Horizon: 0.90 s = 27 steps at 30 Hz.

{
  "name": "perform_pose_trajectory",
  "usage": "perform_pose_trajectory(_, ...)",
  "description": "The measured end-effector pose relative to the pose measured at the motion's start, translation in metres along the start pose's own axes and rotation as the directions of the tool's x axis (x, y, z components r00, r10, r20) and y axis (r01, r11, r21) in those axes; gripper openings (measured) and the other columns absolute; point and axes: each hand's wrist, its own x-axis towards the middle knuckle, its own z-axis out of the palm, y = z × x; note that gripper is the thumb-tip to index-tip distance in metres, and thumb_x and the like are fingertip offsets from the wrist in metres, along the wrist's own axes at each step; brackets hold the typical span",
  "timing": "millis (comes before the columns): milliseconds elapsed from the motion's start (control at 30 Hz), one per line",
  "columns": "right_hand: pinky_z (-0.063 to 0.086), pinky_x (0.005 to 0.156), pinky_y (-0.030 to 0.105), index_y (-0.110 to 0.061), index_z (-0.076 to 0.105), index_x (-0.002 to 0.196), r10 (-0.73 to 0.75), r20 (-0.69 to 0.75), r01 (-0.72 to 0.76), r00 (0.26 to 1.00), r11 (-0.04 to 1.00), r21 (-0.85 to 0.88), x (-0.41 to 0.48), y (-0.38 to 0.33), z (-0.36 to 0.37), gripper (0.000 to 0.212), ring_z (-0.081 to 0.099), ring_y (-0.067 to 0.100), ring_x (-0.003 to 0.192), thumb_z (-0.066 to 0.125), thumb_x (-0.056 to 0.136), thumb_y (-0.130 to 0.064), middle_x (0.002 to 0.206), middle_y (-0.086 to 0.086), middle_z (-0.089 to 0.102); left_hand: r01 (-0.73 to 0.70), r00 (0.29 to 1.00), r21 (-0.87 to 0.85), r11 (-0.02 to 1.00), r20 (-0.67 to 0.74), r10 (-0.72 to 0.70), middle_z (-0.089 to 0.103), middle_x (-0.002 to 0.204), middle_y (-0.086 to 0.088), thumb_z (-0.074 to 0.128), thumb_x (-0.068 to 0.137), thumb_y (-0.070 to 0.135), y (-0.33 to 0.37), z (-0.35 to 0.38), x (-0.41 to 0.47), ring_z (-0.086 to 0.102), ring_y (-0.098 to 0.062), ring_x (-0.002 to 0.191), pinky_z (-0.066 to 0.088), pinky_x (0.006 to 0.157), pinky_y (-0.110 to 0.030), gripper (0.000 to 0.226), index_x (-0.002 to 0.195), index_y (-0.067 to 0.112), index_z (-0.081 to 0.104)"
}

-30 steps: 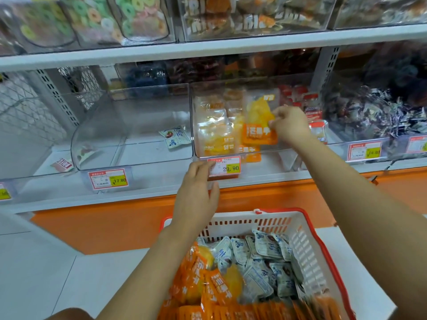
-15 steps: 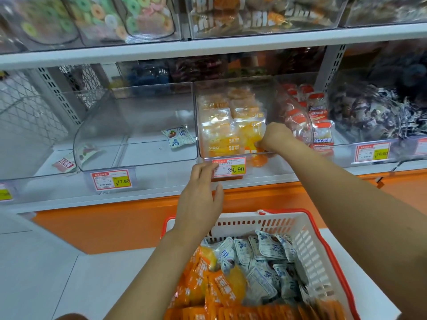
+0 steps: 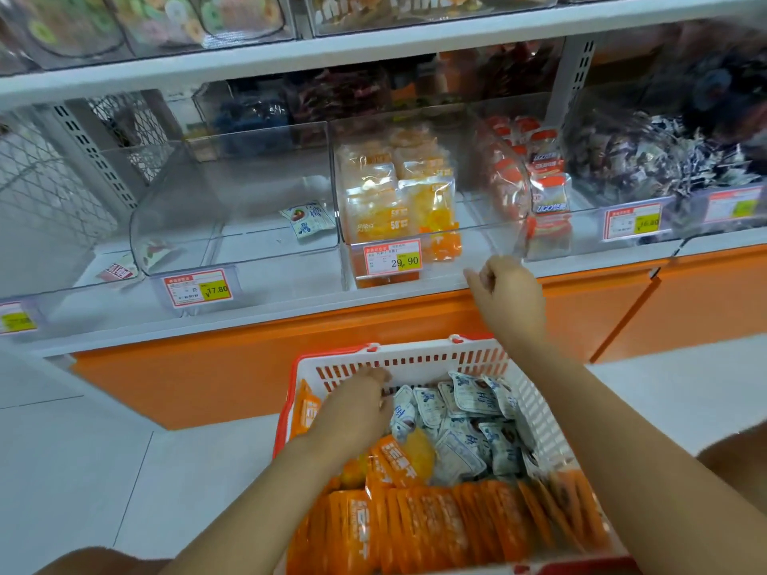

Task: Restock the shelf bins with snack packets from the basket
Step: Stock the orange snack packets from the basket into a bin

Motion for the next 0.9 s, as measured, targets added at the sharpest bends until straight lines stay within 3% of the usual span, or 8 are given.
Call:
perform_pose_trajectory(67,0.041,0.053,0.031,-0.014,0.046,0.068,0.125,0.239,-0.106,0.963,0.990,-0.092,-0.022,0.018,0.015,0.031,0.053,0.022,0.060,0.055,0.094,-0.029,0.063,0.004,0.052,0.000,0.981,0.070,0.998,0.192,-0.013,0.047,0.138,-0.006,0.047,0.098,0.028,-0.007,0.024,-0.010,0.048,-0.020,0.123,0.040,0.099,-0.029,0.041,0.137,0.015,0.045)
perform_pose_trajectory(167,0.050,0.061,0.026,-0.019,0.055,0.086,0.189,0.563,-0.085,0.805,0.975,-0.206,-0.062,0.036,0.045,0.009,0.059,0.015,0.067,0.054,0.094,-0.020,0.076,0.001,0.063,0.028,0.928,0.135,0.991,0.366,-0.076,0.056,0.115,-0.011,0.046,0.097,0.028,-0.022,0.044,-0.026,0.055,-0.026,0.110,0.043,0.079,-0.028,0.033,0.123,0.008,0.054)
perform_pose_trajectory(300,0.048,0.096,0.033,-0.017,0.047,0.135,0.100,0.814,0.047,0.573,0.987,-0.154,-0.107,0.050,0.081,0.054,0.052,0.024,0.120,0.043,0.087,0.008,0.136,0.006,0.052,0.066,0.888,0.114,0.991,0.446,-0.110,0.061,0.115,-0.011,0.050,0.095,0.025,-0.036,0.050,-0.043,0.058,-0.024,0.104,0.038,0.072,-0.024,0.028,0.120,0.011,0.054)
perform_pose_trajectory(433,0.046,0.089,0.030,-0.020,0.044,0.139,0.009,0.897,0.174,0.442,0.980,-0.095,-0.116,0.039,0.096,0.061,0.050,0.023,0.122,0.045,0.085,0.008,0.142,0.005,0.048,0.086,0.885,0.059,0.995,0.454,-0.103,0.060,0.118,-0.011,0.050,0.094,0.026,-0.040,0.054,-0.050,0.057,-0.024,0.105,0.041,0.076,-0.024,0.035,0.128,0.014,0.048)
perform_pose_trajectory(633,0.039,0.105,0.045,-0.026,0.054,0.122,-0.112,0.926,0.382,0.360,0.924,-0.037,-0.126,0.032,0.130,0.042,0.055,0.020,0.111,0.067,0.083,-0.034,0.119,0.001,0.060,0.107,0.902,0.091,0.990,0.411,-0.136,0.060,0.115,-0.014,0.049,0.096,0.029,-0.031,0.058,-0.052,0.058,-0.028,0.104,0.043,0.079,-0.028,0.032,0.119,0.008,0.054)
perform_pose_trajectory(700,0.029,0.110,0.047,-0.025,0.049,0.129,-0.114,0.936,0.412,0.334,0.910,-0.036,-0.128,0.038,0.137,0.054,0.050,0.021,0.119,0.071,0.080,-0.034,0.125,0.001,0.057,0.110,0.902,0.103,0.989,0.408,-0.143,0.059,0.118,-0.015,0.049,0.096,0.028,-0.031,0.058,-0.052,0.057,-0.028,0.106,0.042,0.080,-0.029,0.033,0.120,0.007,0.053)
perform_pose_trajectory(800,0.040,0.103,0.040,-0.033,0.039,0.134,-0.040,0.889,0.330,0.455,0.936,-0.127,-0.130,0.055,0.141,0.084,0.045,0.020,0.123,0.084,0.063,-0.039,0.133,-0.003,0.048,0.106,0.906,0.089,0.990,0.401,-0.134,0.057,0.122,-0.013,0.048,0.096,0.028,-0.034,0.059,-0.052,0.055,-0.028,0.109,0.041,0.080,-0.028,0.034,0.124,0.009,0.051)
perform_pose_trajectory(900,0.043,0.100,0.036,-0.014,0.049,0.126,0.036,0.870,0.350,0.492,0.907,-0.236,-0.121,0.055,0.125,0.064,0.045,0.023,0.119,0.080,0.072,-0.031,0.127,0.004,0.049,0.110,0.910,0.083,0.990,0.393,-0.134,0.058,0.123,-0.010,0.049,0.096,0.029,-0.038,0.059,-0.049,0.055,-0.025,0.111,0.043,0.084,-0.028,0.035,0.126,0.011,0.053)
